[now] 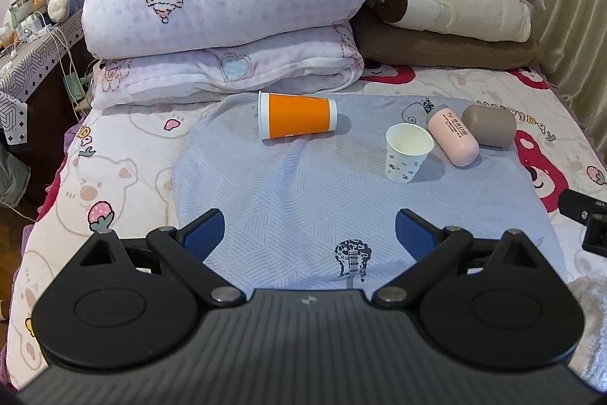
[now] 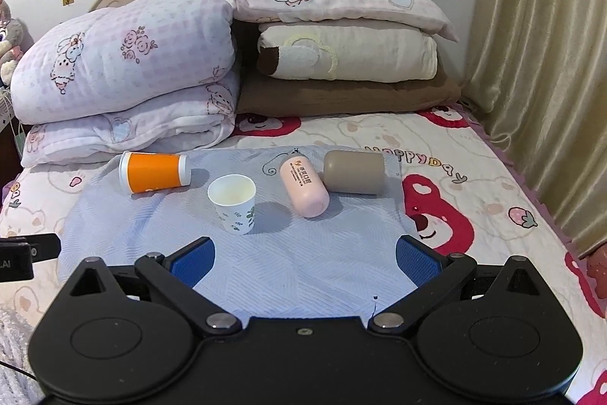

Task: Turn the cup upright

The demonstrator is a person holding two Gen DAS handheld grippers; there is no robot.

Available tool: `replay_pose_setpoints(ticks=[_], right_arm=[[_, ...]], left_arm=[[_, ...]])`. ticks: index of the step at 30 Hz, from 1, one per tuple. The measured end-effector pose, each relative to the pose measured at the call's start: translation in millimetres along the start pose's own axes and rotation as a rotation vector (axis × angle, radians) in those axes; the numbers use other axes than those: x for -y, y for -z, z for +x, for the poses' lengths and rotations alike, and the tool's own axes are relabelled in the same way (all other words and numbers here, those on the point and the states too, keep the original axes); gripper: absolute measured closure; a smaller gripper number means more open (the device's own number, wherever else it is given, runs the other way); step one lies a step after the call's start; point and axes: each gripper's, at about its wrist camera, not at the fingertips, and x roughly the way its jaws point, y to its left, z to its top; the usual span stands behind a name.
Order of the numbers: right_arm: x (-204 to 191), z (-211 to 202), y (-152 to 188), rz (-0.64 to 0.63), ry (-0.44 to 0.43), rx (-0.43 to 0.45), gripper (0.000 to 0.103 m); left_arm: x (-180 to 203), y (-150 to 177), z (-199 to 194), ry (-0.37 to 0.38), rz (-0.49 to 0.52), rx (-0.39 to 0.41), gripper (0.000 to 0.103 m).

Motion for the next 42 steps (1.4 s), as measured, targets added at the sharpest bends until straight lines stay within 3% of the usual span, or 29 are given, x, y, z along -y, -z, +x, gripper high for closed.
replay_pose_setpoints(ticks=[42], right_arm=[[-0.9,0.5,4.7,0.002,-0.001,-0.004,0.000]], left_arm=[[-3.2,-0.1,9.5,-0.004,0.007,-0.046,0.001]])
